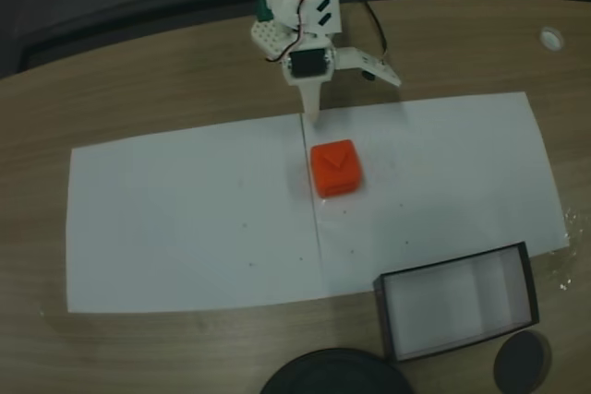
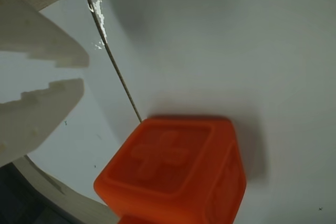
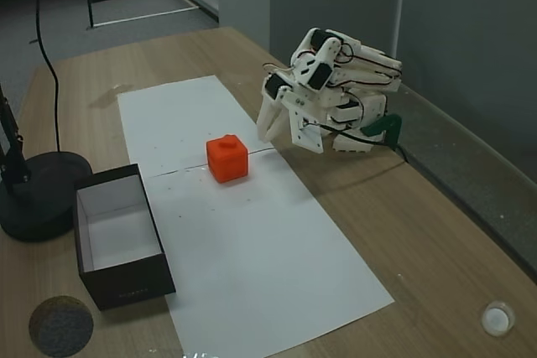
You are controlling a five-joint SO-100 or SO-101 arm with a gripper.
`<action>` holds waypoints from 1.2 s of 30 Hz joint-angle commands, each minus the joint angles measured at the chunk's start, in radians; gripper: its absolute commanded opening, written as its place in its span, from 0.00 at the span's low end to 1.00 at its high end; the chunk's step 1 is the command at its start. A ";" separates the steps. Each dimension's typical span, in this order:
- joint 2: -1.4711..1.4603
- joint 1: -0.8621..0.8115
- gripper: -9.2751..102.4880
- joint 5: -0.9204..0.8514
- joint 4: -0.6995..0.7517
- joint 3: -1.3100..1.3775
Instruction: Grab a orange square and put it in the box.
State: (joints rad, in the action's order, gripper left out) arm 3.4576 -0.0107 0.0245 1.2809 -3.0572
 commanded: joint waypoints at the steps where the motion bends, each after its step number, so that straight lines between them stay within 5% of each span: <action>1: 0.017 -0.002 0.08 0.003 0.009 0.054; 29: 0.018 -0.008 0.09 -0.003 -0.043 0.058; 36: 0.000 0.009 0.27 -0.003 -0.192 0.273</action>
State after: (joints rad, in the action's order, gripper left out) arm 3.4545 -0.0123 0.0230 1.1198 -2.9345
